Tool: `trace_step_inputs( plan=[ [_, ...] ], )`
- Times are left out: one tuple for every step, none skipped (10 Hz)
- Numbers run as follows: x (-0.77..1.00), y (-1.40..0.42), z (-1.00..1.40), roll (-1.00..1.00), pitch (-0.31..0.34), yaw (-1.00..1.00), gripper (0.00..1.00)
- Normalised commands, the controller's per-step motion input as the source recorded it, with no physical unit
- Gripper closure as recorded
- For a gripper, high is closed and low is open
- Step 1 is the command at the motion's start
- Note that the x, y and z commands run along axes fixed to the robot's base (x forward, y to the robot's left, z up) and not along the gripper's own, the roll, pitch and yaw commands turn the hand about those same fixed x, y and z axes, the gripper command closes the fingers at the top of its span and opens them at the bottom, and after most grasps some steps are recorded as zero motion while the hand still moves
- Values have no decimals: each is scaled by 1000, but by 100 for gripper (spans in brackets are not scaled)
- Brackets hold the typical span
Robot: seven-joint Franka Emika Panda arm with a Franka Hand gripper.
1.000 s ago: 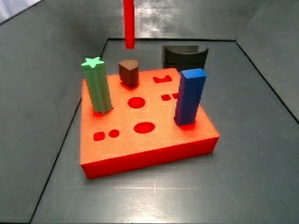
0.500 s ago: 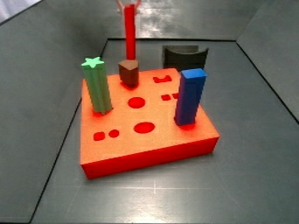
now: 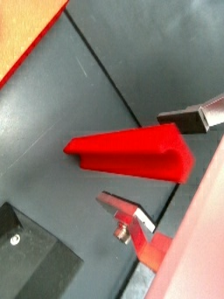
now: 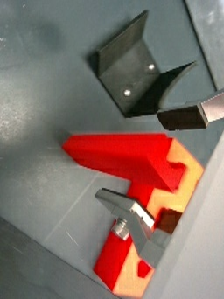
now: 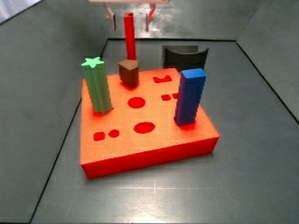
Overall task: Pick up the arch object. Move up. Rotate the arch object. Move to above the board. Insert the arch object.
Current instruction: Rotate the arch object.
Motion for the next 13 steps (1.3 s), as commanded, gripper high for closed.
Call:
trace_step_inputs(
  plan=[
    [-35, 8, 1000, 35, 10, -12, 0],
    [-31, 9, 952, 43, 23, -11, 0],
    [-20, 9, 728, 57, 41, -4, 0],
    [-8, 11, 555, 68, 54, 0, 0],
    [1, 9, 324, 75, 78, 6, 0],
    [8, 10, 209, 75, 83, 11, 0],
    [0, 83, 0, 12, 13, -1000, 0],
    [6, 77, -12, 10, 12, -1000, 0],
    [9, 63, -4, 4, 12, -1000, 0],
    [10, 49, -4, 4, 12, -1000, 0],
    [12, 37, -4, 4, 13, -1000, 0],
    [12, 35, -4, 4, 14, -1000, 0],
    [12, 33, -4, 5, 14, -1000, 0]
  ],
)
